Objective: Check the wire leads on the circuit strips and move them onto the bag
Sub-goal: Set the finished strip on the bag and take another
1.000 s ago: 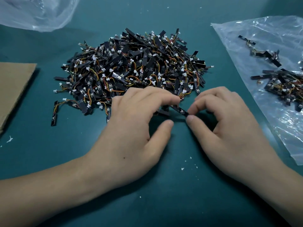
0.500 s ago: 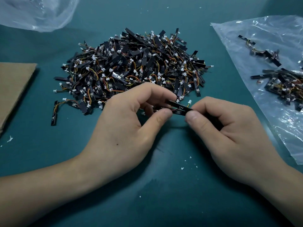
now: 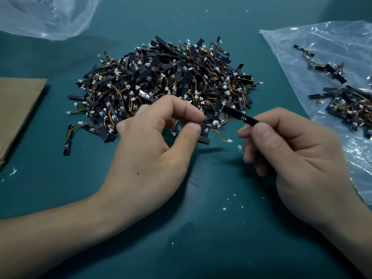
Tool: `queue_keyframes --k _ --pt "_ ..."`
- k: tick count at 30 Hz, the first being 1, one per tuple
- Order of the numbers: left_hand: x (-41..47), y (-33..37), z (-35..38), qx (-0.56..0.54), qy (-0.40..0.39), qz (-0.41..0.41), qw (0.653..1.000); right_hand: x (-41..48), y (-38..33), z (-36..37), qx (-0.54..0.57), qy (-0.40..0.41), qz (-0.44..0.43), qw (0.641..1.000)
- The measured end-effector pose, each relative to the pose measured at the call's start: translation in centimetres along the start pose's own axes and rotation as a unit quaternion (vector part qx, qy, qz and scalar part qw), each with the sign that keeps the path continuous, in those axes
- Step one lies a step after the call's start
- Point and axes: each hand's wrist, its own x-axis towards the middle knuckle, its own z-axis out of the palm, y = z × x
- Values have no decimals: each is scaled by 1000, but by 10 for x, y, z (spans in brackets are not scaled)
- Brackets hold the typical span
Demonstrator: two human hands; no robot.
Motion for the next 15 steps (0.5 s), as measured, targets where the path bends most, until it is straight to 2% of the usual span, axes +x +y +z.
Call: queue_keyframes --k 7,9,12,15 --pt "-3 0 1 38 68 -2 997 -1 -1 1 -31 -15 -29 999" --pt "-5 2 2 30 49 29 998 -1 0 1 -39 -9 -34 999" --pt "-6 0 1 -88 -17 75 993 -2 0 2 -59 4 -56 997" --pt "-5 -1 -2 -131 -54 87 986 -1 -1 2 -87 12 -87 992"
